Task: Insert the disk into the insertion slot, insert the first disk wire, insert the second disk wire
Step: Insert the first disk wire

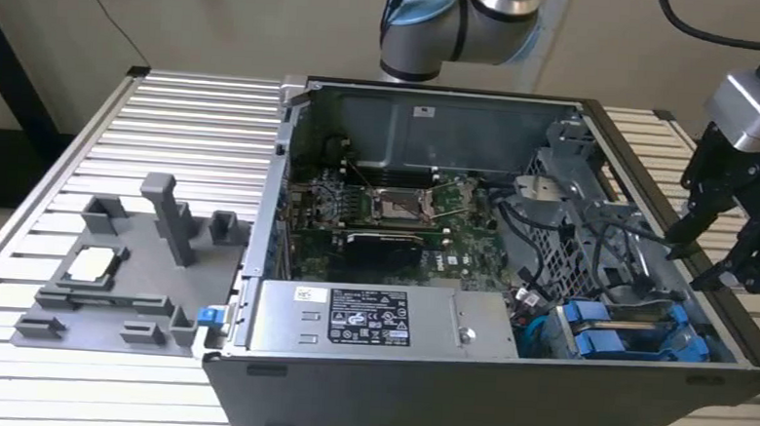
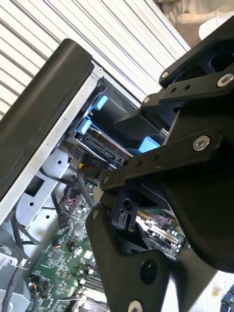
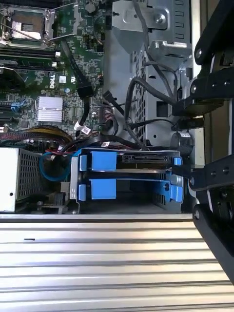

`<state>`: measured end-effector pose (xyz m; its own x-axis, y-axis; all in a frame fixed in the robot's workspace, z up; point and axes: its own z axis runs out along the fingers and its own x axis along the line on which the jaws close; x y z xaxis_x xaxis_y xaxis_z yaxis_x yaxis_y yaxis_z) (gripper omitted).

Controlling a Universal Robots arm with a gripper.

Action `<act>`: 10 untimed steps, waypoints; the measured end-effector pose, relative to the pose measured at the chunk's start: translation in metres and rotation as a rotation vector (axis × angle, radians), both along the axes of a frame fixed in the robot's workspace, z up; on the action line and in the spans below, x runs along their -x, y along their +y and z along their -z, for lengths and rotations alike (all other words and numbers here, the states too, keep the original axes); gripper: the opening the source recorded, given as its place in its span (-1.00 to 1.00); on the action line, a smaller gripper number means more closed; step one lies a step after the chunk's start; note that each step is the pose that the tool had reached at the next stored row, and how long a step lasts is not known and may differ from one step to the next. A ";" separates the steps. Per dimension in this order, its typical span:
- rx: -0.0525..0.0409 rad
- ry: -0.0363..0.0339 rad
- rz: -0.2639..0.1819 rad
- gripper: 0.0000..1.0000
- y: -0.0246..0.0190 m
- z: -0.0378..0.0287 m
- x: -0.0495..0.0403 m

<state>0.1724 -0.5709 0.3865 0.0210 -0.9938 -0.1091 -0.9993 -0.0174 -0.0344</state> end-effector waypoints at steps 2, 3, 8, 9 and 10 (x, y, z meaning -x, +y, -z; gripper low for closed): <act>0.0001 0.0044 0.001 0.05 0.0038 0.0000 -0.0038; 0.0000 0.0044 0.001 0.05 0.0038 0.0000 -0.0038; 0.0000 0.0044 0.001 -0.62 0.0039 0.0000 -0.0041; 0.0000 0.0044 0.001 -0.62 0.0039 0.0000 -0.0041; 0.0000 0.0044 0.001 -0.62 0.0039 0.0000 -0.0041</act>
<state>0.1765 -0.5671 0.3865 0.0197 -0.9938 -0.1092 -0.9994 -0.0165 -0.0300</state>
